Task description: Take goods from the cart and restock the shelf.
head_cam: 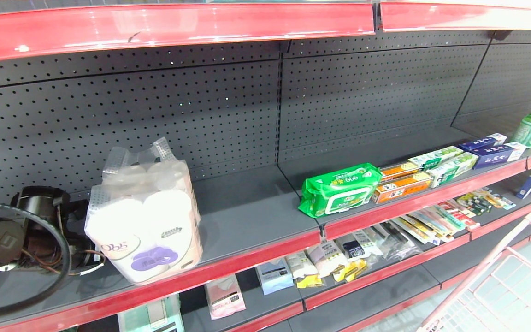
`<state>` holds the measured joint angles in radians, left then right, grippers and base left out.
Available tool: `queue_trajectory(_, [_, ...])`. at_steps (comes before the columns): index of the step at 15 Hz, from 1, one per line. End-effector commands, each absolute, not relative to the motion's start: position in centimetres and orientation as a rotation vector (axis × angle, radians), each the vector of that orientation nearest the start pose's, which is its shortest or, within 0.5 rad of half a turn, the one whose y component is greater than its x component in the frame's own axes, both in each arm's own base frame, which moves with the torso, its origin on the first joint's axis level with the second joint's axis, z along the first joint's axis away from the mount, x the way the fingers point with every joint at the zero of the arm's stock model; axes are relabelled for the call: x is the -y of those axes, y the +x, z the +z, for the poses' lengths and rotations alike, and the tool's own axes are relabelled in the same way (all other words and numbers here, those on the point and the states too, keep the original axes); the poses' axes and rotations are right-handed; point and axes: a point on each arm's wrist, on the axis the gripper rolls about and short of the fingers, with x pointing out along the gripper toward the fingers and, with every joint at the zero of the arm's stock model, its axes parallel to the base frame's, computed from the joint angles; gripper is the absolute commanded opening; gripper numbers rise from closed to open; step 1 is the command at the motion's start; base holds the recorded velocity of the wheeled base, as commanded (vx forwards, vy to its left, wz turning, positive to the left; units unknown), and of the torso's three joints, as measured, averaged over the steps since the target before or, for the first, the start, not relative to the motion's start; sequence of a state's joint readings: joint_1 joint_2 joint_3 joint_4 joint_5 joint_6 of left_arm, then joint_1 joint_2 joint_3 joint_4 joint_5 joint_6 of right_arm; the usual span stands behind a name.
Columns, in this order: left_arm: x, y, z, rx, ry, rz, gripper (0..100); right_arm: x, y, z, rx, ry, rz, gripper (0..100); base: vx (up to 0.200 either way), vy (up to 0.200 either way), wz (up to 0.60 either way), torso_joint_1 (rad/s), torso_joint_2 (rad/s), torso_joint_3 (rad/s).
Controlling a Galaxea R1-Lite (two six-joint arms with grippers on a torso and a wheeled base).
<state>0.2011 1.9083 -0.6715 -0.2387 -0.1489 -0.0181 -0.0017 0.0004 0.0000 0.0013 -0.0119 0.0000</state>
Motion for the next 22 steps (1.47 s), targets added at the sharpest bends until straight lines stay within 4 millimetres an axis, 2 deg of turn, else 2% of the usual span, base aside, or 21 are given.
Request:
queue_trajectory(1, [-5.4,27.9,5.7,-0.977,-0.191,0.06,100,0.0,-2.3,7.5,-0.003,0.0,-0.014,100,0.0,0.0,0.0,0.0,0.0,0.0])
queue_trajectory(10, [-7.4,27.3,6.8,-0.931,-0.139,0.098,100,0.0,-2.3,7.5,-0.002,0.0,-0.012,100,0.0,0.0,0.0,0.0,0.0,0.0])
queue_trajectory(13, [-8.6,25.4,9.3,-0.86,-0.071,0.12,100,0.0,-2.3,7.5,-0.003,0.0,-0.014,100,0.0,0.0,0.0,0.0,0.0,0.0])
queue_trajectory(15, [-8.8,23.5,11.1,-0.8,-0.005,0.126,100,0.0,-2.3,7.5,-0.002,0.0,-0.014,100,0.0,0.0,0.0,0.0,0.0,0.0])
queue_trajectory(17, [-7.4,19.6,14.7,-0.656,0.085,0.13,100,0.0,-2.3,7.5,0.0,0.0,-0.014,100,0.0,0.0,0.0,0.0,0.0,0.0])
queue_trajectory(18, [-6.2,17.6,15.7,-0.593,0.122,0.12,100,0.0,-2.3,7.5,-0.003,0.0,-0.014,100,0.0,0.0,0.0,0.0,0.0,0.0])
queue_trajectory(19, [-5.5,16.5,16.2,-0.556,0.148,0.108,100,0.0,-2.3,7.5,-0.003,0.0,-0.012,100,0.0,0.0,0.0,0.0,0.0,0.0])
queue_trajectory(20, [-3.8,13.3,17.2,-0.446,0.204,0.074,100,0.0,-2.3,7.5,-0.002,0.0,-0.012,100,0.0,0.0,0.0,0.0,0.0,0.0])
queue_trajectory(21, [-3.3,12.0,17.4,-0.403,0.221,0.057,100,0.0,-2.3,7.5,-0.003,0.0,-0.012,100,0.0,0.0,0.0,0.0,0.0,0.0])
queue_trajectory(22, [-2.0,8.8,17.5,-0.291,0.239,-0.003,100,0.0,-2.3,7.5,-0.002,0.0,-0.012,100,0.0,0.0,0.0,0.0,0.0,0.0])
